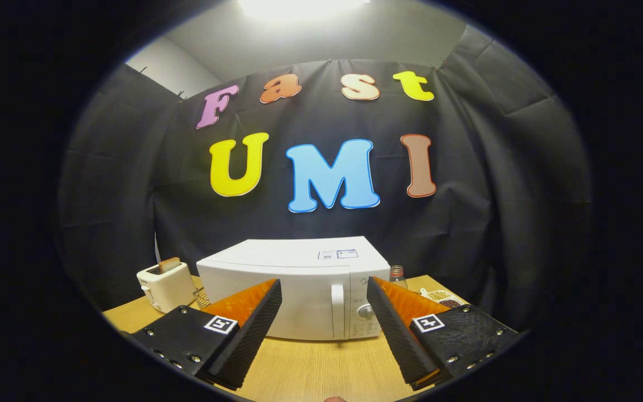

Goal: Open the microwave, put the food inside, and close the microwave door.

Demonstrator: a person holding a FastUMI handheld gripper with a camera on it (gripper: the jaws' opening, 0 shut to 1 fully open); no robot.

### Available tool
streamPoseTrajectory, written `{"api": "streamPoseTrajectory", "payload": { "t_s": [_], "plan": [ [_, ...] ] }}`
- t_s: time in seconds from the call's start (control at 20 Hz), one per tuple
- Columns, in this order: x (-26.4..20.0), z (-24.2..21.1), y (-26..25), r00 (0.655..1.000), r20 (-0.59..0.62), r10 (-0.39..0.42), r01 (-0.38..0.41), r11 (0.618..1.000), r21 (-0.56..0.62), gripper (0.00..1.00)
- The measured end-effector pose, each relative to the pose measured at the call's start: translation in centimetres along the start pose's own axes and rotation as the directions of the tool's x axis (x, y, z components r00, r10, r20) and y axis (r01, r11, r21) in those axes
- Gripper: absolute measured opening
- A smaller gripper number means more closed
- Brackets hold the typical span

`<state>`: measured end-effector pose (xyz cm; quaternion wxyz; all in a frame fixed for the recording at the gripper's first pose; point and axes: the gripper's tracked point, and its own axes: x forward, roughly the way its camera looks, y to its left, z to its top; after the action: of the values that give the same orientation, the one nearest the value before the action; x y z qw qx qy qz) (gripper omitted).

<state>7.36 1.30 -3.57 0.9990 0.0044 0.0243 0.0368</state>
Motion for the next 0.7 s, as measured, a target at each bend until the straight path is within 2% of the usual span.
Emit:
{"api": "streamPoseTrajectory", "payload": {
  "t_s": [0.7],
  "plan": [
    [11.0,-9.5,-2.2,0.988,-0.152,-0.038,0.032,0.998,-0.046,0.99]
  ]
}}
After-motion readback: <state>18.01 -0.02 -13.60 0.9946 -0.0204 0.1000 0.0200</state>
